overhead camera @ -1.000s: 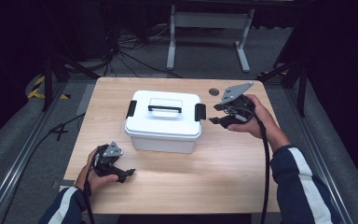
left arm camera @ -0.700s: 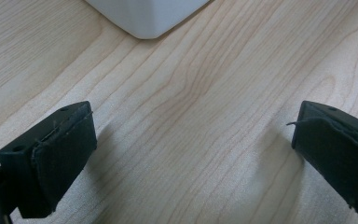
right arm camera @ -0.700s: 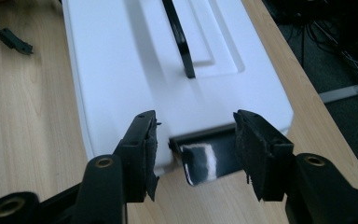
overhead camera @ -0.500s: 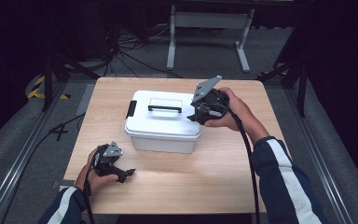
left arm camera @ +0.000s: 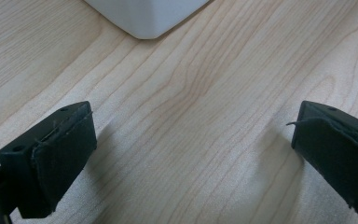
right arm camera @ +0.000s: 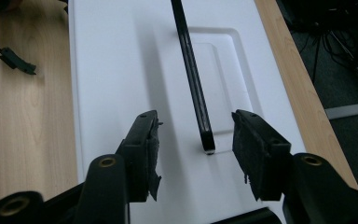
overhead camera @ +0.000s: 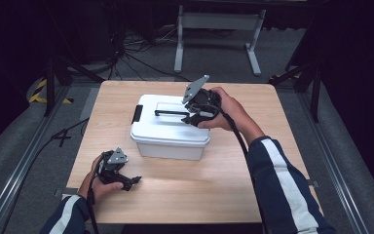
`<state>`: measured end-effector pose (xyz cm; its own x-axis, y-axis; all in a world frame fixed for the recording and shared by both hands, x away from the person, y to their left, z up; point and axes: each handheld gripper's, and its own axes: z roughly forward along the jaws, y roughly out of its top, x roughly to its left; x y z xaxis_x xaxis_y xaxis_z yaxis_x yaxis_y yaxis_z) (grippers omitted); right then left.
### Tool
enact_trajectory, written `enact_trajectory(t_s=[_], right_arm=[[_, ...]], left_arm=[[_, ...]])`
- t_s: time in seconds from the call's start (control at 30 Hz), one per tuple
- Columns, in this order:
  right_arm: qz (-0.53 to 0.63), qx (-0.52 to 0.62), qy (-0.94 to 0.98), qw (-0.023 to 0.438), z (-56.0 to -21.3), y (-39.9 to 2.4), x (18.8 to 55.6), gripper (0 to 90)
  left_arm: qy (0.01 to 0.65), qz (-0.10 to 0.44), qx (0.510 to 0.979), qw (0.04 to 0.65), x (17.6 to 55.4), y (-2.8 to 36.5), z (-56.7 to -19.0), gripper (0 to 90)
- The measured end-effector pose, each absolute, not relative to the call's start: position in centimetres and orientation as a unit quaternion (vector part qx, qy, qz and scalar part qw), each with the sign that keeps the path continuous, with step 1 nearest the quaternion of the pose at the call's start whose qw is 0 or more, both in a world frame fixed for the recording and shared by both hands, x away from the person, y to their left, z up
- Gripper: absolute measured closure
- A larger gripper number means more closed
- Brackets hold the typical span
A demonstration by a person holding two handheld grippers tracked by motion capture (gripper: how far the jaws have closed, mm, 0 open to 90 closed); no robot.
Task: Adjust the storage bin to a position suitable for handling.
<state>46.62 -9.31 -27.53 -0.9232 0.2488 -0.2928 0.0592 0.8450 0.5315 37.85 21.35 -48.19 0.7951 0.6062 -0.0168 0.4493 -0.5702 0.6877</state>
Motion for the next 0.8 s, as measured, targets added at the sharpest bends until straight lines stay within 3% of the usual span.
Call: enact_trajectory(t_s=[0.8], right_arm=[[0.166, 0.028, 0.974, 0.153, -27.4, -5.7, 48.9, 67.3]], left_arm=[[0.311, 0.114, 0.876, 0.351, 37.4, 21.8, -48.2, 0.4]])
